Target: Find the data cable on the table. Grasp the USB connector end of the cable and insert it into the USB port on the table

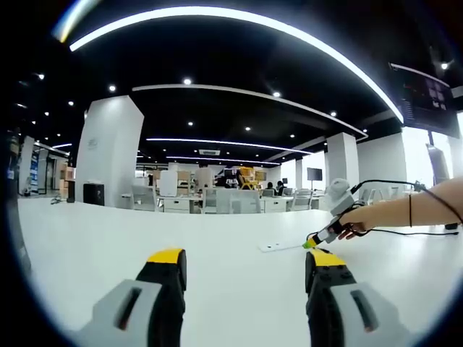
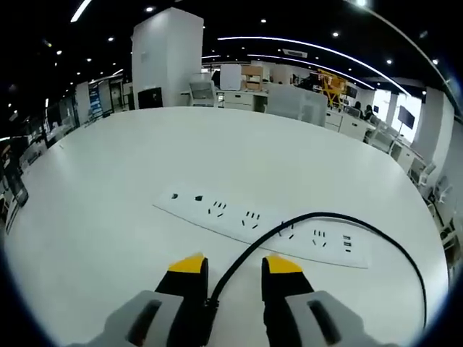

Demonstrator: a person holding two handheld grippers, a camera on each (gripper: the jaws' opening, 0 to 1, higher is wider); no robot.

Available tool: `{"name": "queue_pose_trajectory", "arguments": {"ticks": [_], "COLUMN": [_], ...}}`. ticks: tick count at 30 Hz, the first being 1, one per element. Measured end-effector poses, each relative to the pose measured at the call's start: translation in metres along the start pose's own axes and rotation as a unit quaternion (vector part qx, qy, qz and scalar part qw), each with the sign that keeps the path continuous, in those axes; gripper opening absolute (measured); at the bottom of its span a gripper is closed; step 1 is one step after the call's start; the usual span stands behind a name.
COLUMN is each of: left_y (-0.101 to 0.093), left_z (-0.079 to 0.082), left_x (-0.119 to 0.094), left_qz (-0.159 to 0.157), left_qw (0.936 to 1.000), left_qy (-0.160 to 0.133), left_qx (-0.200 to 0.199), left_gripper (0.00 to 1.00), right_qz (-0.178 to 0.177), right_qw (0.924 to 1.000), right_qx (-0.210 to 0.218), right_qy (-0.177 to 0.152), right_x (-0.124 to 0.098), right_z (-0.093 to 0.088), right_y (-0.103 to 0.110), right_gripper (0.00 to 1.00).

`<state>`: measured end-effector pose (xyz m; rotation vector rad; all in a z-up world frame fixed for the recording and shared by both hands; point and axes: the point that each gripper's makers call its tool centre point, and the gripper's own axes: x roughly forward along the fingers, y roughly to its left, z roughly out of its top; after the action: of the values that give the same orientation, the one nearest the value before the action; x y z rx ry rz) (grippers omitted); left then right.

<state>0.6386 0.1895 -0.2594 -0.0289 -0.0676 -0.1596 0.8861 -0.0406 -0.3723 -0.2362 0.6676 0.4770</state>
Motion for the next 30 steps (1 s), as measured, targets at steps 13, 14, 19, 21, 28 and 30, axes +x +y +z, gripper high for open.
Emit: {"name": "queue_pose_trajectory", "arguments": {"ticks": [13, 14, 19, 21, 28, 30], "left_y": [0.003, 0.003, 0.004, 0.004, 0.004, 0.005], "left_z": [-0.001, -0.001, -0.002, -0.002, -0.002, -0.002], "left_x": [0.000, 0.001, 0.001, 0.001, 0.001, 0.001], "left_qz": [0.003, 0.003, 0.004, 0.004, 0.004, 0.005], "left_qw": [1.0000, 1.0000, 1.0000, 1.0000, 1.0000, 1.0000], "left_qy": [0.002, 0.002, 0.004, 0.004, 0.005, 0.006], "left_qx": [-0.001, -0.001, 0.000, 0.001, 0.001, 0.001], "left_gripper": [0.67, 0.67, 0.67, 0.67, 0.67, 0.67], "right_qz": [0.012, 0.012, 0.020, 0.019, 0.022, 0.024], "right_qw": [0.9999, 0.9999, 0.9996, 0.9995, 0.9984, 0.9978], "right_qx": [-0.004, -0.003, 0.020, 0.025, 0.051, 0.061], "right_qy": [0.000, -0.001, -0.006, -0.006, -0.010, -0.013], "right_x": [0.007, 0.007, 0.008, 0.008, 0.006, 0.007], "right_z": [-0.003, -0.003, -0.004, -0.004, -0.006, -0.006], "right_y": [0.006, 0.006, 0.004, 0.002, -0.003, -0.004], "right_gripper": [0.18, 0.18, 0.15, 0.13, 0.07, 0.06]}}
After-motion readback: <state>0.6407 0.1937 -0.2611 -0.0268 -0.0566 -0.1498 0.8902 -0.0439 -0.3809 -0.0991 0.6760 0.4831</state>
